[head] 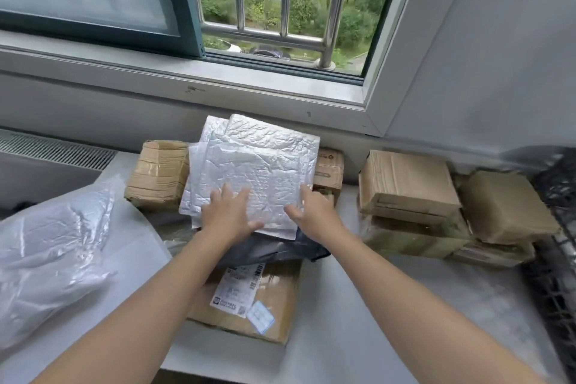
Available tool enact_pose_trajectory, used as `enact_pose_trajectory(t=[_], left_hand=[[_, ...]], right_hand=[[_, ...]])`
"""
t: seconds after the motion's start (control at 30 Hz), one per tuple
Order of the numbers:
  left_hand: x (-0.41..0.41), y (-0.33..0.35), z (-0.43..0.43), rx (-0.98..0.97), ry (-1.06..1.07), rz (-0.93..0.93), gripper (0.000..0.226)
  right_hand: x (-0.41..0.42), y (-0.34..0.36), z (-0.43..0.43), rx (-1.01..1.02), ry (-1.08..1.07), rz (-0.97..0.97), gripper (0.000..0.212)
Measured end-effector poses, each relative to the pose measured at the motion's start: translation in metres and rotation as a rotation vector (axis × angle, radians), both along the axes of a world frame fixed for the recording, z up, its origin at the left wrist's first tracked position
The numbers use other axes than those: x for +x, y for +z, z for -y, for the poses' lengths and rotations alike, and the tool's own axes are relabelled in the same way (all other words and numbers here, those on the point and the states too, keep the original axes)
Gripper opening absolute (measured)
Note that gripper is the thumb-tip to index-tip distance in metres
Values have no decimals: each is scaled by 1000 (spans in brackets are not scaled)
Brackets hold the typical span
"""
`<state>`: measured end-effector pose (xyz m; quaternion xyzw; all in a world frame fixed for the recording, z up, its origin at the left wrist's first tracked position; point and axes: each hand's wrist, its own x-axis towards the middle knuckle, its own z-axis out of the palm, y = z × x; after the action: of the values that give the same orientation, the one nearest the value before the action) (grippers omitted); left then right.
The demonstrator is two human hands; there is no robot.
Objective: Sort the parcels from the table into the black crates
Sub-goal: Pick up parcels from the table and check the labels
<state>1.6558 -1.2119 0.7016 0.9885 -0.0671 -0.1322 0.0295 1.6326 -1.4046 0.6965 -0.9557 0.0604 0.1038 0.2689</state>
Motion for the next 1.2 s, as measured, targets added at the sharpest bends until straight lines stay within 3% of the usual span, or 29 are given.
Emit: enact_pose_trajectory(t=[0.17,0.33,0.43,0.53,0.63,0.7,0.77,0.83,0.97,1.2], left_hand=[[-23,-15,-5,110,-236,46,102],[-27,-8,-7,60,-268,152,86],[-25,4,-1,-146,-268,231,60],[-22,23,0,-451,-140,271,55],[-18,36,-3,-618,-55,302,45],[-16,46,-4,-894,71,235,32],[-16,56,-4,-1255,252,90,24],[-17,61,-4,-1452,368,-30,20],[-22,59,-6,-1534,485,-147,13],[-33,48,-14,-1433,467,-137,18]], right_hand=[[4,1,-8,28,-215,27,58],[12,27,3,287,-250,69,33],[14,43,12,445,-306,61,28],[13,61,18,692,-350,-11,36],[14,77,21,930,-390,-20,39],[14,80,22,909,-391,25,46],[12,77,22,718,-316,63,47],[8,71,20,593,-241,45,58],[3,66,10,784,-273,22,47],[2,65,8,654,-236,223,12]])
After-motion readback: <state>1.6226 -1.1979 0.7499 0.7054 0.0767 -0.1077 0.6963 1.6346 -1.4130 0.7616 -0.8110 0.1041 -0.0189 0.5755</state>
